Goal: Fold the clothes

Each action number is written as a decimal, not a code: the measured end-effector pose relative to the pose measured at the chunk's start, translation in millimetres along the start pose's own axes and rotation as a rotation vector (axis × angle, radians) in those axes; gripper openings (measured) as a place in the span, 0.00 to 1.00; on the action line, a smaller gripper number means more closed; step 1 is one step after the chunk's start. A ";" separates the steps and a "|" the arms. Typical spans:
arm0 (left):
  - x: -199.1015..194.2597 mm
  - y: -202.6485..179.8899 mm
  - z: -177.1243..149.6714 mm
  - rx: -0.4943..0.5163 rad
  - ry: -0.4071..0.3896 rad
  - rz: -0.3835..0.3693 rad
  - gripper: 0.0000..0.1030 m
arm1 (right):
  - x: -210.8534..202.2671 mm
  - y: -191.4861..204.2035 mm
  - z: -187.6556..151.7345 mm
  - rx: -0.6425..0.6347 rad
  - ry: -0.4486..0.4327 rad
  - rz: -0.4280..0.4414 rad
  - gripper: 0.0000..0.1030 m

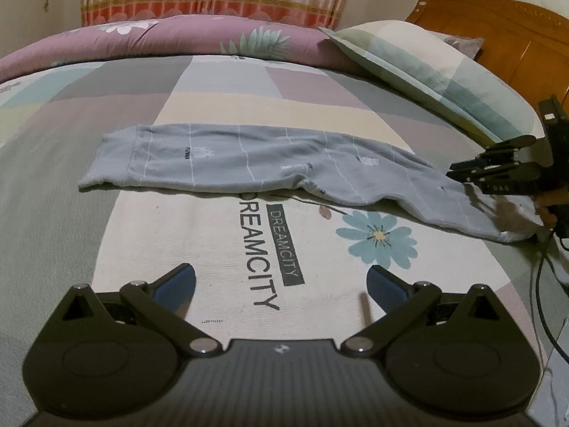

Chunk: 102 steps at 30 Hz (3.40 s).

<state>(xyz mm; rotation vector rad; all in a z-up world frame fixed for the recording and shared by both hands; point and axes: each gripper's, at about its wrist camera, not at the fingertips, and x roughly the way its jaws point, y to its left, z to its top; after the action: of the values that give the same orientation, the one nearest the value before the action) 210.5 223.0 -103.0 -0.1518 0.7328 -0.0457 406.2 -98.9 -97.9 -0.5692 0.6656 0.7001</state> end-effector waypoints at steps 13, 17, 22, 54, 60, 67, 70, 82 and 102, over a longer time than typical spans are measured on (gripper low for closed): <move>-1.3 3.6 1.2 -0.024 -0.006 -0.015 0.99 | -17.9 -17.3 23.8 0.192 -0.029 -0.194 0.28; -1.7 4.8 2.4 -0.048 -0.013 -0.021 0.99 | -61.4 13.2 5.6 0.240 -0.019 -0.133 0.45; -2.5 10.4 3.3 -0.108 -0.036 -0.042 0.99 | -104.0 68.0 -38.9 0.309 -0.014 0.003 0.54; 60.5 132.2 60.3 -0.756 -0.262 -0.063 0.92 | -141.7 74.2 -127.0 0.579 -0.194 0.249 0.78; 67.0 132.5 64.9 -0.702 -0.243 -0.050 0.86 | -140.3 74.8 -127.8 0.565 -0.193 0.251 0.78; 74.4 115.8 91.6 -0.515 -0.095 0.208 0.15 | -152.2 80.1 -121.7 0.539 -0.220 0.259 0.79; 71.8 117.7 97.8 -0.484 -0.086 0.202 0.13 | -159.8 85.0 -118.0 0.517 -0.240 0.291 0.82; 66.8 108.9 157.7 -0.403 -0.191 0.190 0.17 | -159.4 90.1 -117.9 0.492 -0.243 0.303 0.84; 71.8 71.5 145.5 -0.249 -0.038 0.271 0.65 | -163.0 92.9 -114.7 0.485 -0.253 0.317 0.87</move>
<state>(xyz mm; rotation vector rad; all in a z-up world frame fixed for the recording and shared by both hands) 360.4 304.6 -54.9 -0.2886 0.7143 0.3073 202.8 -180.4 -79.6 0.0756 0.6639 0.8528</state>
